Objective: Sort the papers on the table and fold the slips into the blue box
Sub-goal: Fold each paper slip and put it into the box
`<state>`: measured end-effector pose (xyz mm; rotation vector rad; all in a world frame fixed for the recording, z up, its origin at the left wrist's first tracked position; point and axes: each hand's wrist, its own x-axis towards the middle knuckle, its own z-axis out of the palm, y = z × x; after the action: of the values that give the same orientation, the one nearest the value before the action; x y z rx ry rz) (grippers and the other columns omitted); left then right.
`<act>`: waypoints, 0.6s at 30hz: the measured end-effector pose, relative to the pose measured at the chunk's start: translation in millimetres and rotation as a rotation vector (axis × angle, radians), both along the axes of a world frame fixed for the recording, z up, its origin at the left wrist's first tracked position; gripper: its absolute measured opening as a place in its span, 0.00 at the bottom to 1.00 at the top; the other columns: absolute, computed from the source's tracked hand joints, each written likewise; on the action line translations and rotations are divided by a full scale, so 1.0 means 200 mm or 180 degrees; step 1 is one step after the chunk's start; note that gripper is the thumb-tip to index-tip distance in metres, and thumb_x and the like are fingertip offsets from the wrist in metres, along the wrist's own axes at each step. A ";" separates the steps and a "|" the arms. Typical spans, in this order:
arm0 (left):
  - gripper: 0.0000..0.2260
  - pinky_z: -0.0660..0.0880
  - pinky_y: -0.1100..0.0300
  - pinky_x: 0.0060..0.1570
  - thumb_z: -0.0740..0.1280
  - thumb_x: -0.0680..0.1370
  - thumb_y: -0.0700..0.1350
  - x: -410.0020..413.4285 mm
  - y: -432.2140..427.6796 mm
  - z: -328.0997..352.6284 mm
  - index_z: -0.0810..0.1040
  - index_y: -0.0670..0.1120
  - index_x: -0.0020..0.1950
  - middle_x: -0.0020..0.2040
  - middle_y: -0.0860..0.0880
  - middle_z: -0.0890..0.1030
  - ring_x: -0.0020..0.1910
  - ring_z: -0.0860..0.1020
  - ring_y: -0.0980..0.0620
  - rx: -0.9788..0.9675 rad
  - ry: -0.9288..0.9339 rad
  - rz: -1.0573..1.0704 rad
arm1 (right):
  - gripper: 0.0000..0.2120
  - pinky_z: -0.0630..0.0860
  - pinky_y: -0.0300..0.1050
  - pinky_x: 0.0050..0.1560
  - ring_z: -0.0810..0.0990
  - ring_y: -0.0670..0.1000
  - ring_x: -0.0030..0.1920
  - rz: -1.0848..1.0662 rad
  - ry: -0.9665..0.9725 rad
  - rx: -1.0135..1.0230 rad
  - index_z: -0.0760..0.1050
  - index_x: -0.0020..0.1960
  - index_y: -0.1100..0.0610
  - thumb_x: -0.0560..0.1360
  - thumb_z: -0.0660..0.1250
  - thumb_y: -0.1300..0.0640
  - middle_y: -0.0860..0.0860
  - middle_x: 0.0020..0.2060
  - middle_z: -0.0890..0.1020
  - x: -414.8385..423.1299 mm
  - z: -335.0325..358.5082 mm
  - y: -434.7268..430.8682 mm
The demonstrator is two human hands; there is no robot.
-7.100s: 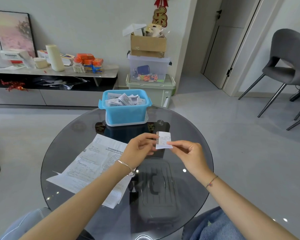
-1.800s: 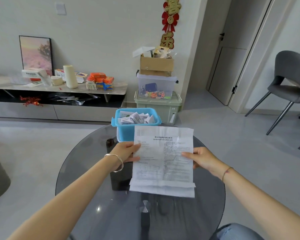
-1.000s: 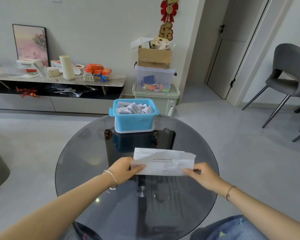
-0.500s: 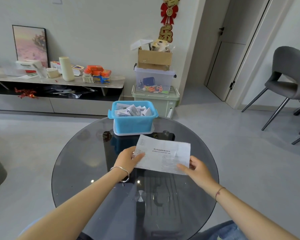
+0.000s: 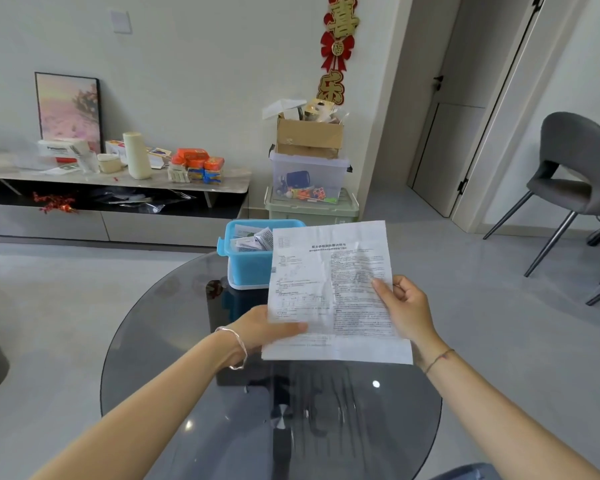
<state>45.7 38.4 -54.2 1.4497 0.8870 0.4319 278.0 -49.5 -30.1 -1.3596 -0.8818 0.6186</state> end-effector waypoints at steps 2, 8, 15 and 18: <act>0.24 0.78 0.56 0.55 0.75 0.68 0.50 -0.01 -0.01 0.00 0.77 0.45 0.62 0.54 0.49 0.84 0.53 0.82 0.51 -0.0549 -0.0229 0.0056 | 0.05 0.78 0.37 0.36 0.80 0.50 0.37 -0.0140 -0.0149 0.0037 0.74 0.43 0.61 0.76 0.68 0.61 0.56 0.37 0.80 0.00 0.00 0.02; 0.20 0.82 0.57 0.39 0.74 0.72 0.48 -0.02 -0.06 0.04 0.75 0.46 0.61 0.49 0.45 0.85 0.46 0.84 0.46 -0.1575 -0.0193 0.0448 | 0.05 0.80 0.45 0.43 0.81 0.50 0.40 -0.0341 0.0095 0.0232 0.74 0.43 0.59 0.76 0.68 0.59 0.54 0.40 0.83 -0.02 0.01 0.03; 0.17 0.81 0.53 0.45 0.77 0.68 0.39 0.10 -0.10 0.05 0.75 0.42 0.53 0.48 0.41 0.82 0.46 0.82 0.44 -0.2109 -0.1176 0.1387 | 0.07 0.78 0.44 0.52 0.83 0.51 0.48 -0.0142 0.0349 0.0166 0.74 0.52 0.62 0.78 0.66 0.59 0.54 0.47 0.84 -0.10 -0.06 0.05; 0.11 0.81 0.61 0.42 0.72 0.72 0.32 0.13 -0.07 0.01 0.76 0.42 0.50 0.50 0.42 0.81 0.45 0.81 0.48 -0.1799 -0.1332 0.1697 | 0.03 0.80 0.43 0.49 0.82 0.50 0.46 -0.0241 0.0511 0.0155 0.73 0.50 0.60 0.78 0.64 0.60 0.53 0.47 0.83 -0.12 -0.07 0.05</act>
<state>70.8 23.5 -51.6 0.5635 0.9453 0.7743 253.2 -39.4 -43.5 -1.2749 -0.7086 0.6345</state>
